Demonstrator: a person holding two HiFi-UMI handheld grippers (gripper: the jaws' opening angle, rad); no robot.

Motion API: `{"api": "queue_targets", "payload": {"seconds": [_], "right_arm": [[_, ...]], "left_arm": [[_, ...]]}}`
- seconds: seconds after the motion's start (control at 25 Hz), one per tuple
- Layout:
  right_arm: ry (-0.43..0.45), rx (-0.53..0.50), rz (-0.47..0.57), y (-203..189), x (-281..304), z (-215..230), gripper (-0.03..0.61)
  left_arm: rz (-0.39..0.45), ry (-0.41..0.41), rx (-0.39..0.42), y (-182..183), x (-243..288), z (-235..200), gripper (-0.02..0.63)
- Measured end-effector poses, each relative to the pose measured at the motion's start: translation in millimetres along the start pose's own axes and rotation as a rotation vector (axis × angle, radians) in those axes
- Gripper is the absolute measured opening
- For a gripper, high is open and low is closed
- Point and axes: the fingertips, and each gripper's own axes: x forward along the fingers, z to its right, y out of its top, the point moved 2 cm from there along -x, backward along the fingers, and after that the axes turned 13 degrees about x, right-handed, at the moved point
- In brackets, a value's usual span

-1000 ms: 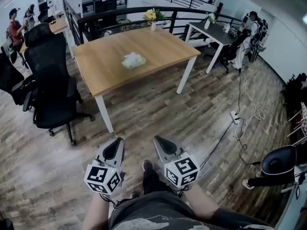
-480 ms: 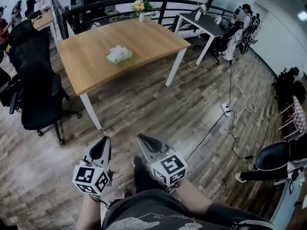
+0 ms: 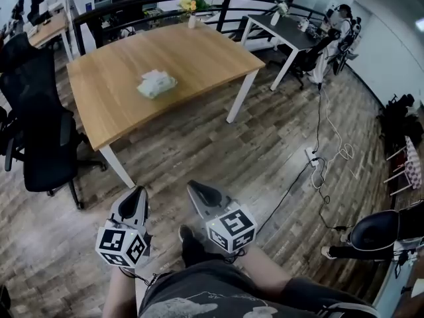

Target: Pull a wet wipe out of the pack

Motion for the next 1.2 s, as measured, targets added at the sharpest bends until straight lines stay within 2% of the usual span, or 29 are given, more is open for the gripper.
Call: {"api": "queue_targets", "payload": {"seconds": [0.4,0.68,0.88,1.2], "right_arm": [[0.011,0.007,0.001,41,53,78,0.034],[0.043,0.031,0.004,58,76,119,0.034],[0.046,0.042,-0.011,58,89,134,0.034],[0.033,0.055,-0.023,59,110,142,0.034]], "left_arm": [[-0.014,0.050,-0.008,20,86,-26,0.025],[-0.018,0.083,-0.001,28,125,-31,0.025],[-0.036,0.089,0.033,32,137,-35,0.025],[-0.028,0.101,0.027,36,154,-62,0.025]]}}
